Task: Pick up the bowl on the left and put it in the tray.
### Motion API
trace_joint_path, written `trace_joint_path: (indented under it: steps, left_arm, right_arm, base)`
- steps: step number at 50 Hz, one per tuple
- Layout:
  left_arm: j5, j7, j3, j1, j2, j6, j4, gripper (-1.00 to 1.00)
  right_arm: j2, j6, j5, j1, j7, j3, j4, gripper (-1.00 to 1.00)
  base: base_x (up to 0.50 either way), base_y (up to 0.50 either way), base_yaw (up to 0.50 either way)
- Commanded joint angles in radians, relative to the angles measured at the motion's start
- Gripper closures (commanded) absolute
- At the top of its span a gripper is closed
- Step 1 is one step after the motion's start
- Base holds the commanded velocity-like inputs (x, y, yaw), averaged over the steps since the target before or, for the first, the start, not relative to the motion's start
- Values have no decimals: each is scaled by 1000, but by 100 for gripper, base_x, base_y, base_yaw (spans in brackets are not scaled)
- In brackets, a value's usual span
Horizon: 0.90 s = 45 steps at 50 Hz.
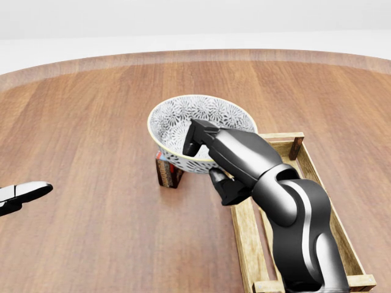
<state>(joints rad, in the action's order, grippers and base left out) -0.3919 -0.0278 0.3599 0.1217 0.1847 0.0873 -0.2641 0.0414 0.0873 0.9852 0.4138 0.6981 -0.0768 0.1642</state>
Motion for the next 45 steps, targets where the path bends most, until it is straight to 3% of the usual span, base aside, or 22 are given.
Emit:
trace_joint_path:
  steps: [1, 9, 24, 45]
  left_arm:
    - [69, -14, -49, -5, -23, 0, 70, -100]
    - [67, -15, -48, -5, -22, 0, 65, -100]
    - [61, -23, -46, 1, -17, 0, 46, -100]
    - [62, -18, -44, 3, -16, 0, 82, -100]
  right_arm:
    - [89, 0, -106, 101, 0, 94, -101, 100]
    - [161, 0, -193, 145, -39, 136, -181, 100]
    - [267, 0, -334, 183, -227, 195, -431, 100]
    - [313, 0, -406, 185, -432, 194, -798, 100]
  base:
    - [0, 0, 0]
    - [0, 0, 0]
    - [0, 0, 0]
    - [0, 0, 0]
